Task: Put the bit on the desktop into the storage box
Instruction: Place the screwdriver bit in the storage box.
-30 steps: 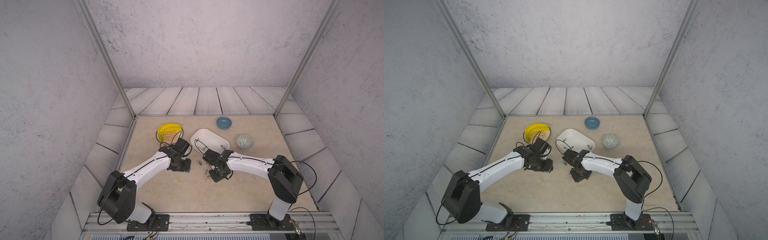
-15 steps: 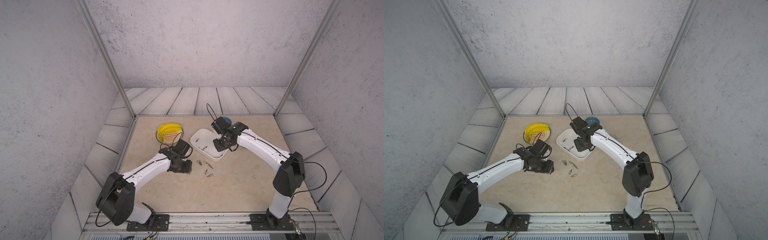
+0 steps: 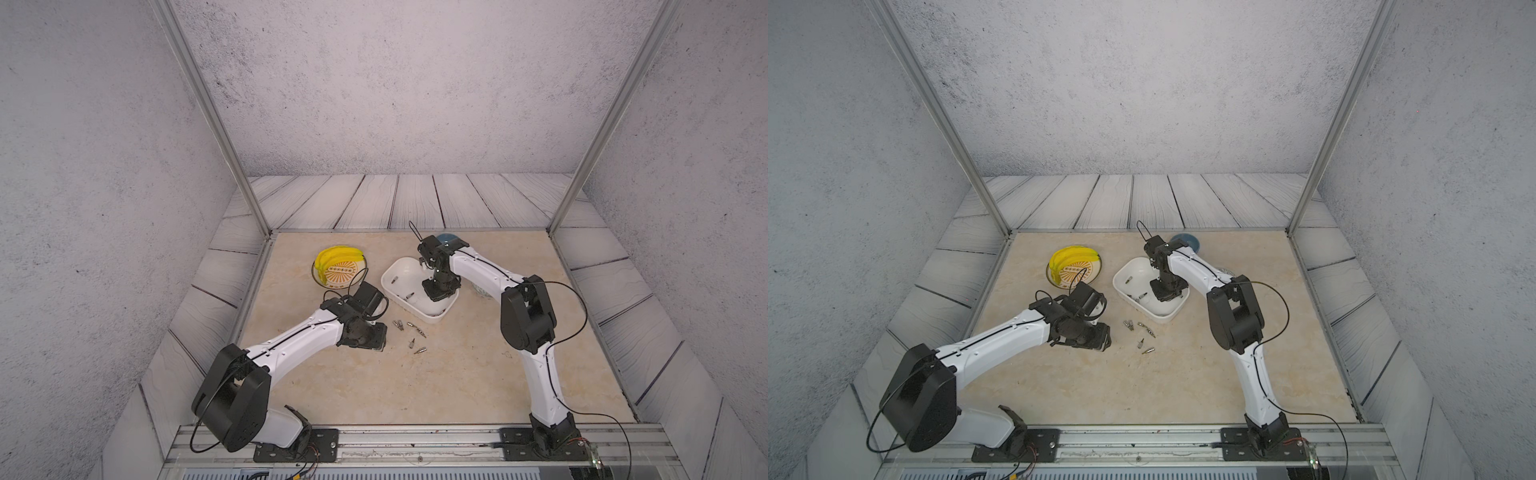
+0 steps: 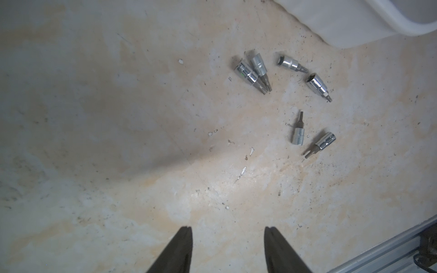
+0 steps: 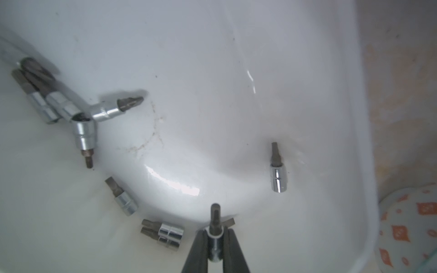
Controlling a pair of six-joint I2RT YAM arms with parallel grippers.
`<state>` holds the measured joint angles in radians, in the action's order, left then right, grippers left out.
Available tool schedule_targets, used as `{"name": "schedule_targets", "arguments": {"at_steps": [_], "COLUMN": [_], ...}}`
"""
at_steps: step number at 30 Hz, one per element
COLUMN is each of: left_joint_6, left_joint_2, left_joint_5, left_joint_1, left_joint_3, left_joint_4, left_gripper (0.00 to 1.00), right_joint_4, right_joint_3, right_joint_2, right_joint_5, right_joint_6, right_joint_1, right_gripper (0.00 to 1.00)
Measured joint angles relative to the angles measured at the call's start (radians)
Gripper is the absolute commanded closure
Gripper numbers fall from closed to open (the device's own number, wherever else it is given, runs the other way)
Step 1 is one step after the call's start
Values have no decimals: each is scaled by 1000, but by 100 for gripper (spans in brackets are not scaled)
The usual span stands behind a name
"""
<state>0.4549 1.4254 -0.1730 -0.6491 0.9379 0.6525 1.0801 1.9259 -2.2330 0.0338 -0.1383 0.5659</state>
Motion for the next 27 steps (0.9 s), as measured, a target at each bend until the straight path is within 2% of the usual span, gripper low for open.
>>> {"name": "schedule_targets", "arguments": {"at_steps": [12, 18, 23, 27], "left_joint_6": [17, 25, 36, 45], "left_joint_2": [0, 11, 59, 95], "left_joint_5": [1, 9, 17, 24], "left_joint_1": [-31, -82, -136, -170], "left_joint_3": [0, 0, 11, 34], "left_joint_4": [-6, -10, -26, -37], "left_gripper": [46, 46, 46, 46], "right_joint_4": [12, 19, 24, 24], "right_joint_3": [3, -2, -3, -3], "right_joint_2": [-24, -36, -36, -36], "right_joint_5": [-37, -48, -48, -48], "right_joint_6": [1, 1, 0, -1], "right_joint_1": [-1, -1, -2, -3], "right_gripper": [100, 100, 84, 80]}}
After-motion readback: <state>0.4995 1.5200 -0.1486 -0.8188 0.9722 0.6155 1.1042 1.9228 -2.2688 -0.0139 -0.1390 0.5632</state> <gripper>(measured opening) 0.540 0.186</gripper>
